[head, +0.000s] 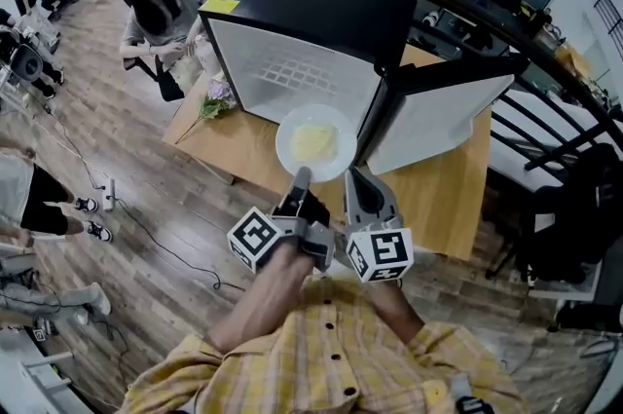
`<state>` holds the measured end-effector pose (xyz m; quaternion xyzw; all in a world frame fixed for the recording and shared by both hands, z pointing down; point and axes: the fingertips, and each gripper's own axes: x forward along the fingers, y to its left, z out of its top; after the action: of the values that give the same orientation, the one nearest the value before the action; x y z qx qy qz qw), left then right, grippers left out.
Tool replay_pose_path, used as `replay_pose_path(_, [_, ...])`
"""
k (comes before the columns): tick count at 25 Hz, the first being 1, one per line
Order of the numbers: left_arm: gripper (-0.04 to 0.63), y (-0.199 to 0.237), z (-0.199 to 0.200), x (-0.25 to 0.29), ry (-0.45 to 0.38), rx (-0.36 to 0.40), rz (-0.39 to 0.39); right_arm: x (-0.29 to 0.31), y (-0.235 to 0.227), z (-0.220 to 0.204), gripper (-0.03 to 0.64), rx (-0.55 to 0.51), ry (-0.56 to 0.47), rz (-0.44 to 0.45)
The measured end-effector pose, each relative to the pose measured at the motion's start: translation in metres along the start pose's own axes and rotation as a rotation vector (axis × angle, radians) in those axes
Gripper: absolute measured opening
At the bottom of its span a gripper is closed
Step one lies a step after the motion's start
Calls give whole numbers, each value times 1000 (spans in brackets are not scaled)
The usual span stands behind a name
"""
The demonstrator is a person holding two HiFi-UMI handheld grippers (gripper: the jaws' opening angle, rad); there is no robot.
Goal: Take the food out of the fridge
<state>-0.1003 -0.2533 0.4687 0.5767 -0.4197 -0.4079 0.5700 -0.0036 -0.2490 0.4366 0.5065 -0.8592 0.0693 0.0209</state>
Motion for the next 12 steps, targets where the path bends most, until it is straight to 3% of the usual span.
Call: replay_pose_path(12, [21,5,3,-17,-6,6,5,-5,18,-1,6,2,-16,27])
